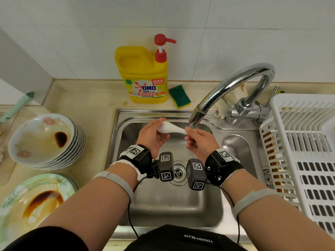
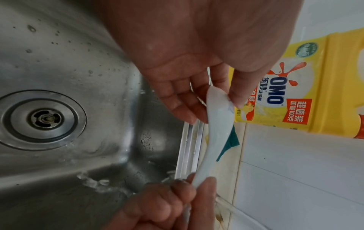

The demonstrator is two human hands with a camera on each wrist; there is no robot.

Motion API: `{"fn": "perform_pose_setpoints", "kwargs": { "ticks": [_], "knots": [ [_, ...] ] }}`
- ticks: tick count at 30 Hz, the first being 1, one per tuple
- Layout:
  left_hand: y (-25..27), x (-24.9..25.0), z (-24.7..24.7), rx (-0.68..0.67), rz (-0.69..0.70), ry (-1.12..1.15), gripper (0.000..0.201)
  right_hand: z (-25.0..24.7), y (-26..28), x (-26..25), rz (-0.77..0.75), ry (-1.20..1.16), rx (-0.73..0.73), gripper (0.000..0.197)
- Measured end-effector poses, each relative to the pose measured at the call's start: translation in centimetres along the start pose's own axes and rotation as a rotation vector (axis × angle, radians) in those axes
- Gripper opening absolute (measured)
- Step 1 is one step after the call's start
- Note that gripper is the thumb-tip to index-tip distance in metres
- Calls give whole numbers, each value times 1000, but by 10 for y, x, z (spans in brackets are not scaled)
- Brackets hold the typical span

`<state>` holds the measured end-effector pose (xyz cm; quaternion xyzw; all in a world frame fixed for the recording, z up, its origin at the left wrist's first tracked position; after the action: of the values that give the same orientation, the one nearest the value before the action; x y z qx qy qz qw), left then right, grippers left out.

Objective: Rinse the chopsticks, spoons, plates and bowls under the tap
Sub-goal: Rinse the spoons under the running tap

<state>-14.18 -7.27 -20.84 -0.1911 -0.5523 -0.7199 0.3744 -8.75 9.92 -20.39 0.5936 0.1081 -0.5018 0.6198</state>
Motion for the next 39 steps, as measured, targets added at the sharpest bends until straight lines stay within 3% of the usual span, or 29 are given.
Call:
{"fn": "perform_pose_setpoints", "kwargs": {
  "ticks": [4,10,17,24,29,39],
  "knots": [
    [1,0,-4,20,8,18,19,6,1,-7,-20,-32,-53,13],
    [-1,-4,0,-2,-4,10,28,-4,2,-8,-40,-94,-21,29],
    [5,-15,30,-176,-70,27,26,-27,5,-17,-44,-174,79,9],
    [10,-21,52,-273,-79,-34,13,-45,8,-26,-77,-217,117,16],
    [10,-22,59,-271,-63,-74,8,-55,11,-25,-78,-244,135,27],
    [9,-21,52,-281,-101,-27,17,-51,12,-21,-60,-238,94,23]
  ]
}}
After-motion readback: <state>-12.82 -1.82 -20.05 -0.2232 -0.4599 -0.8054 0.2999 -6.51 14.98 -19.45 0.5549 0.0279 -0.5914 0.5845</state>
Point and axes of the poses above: each hand's wrist, its own y-axis away from the middle knuckle, its own z-axis out of the palm, x = y × z, the point moved 7 cm from there along -y, towards the middle knuckle, and after that the axes turned 4 degrees about -y, right-handed, at the moved point
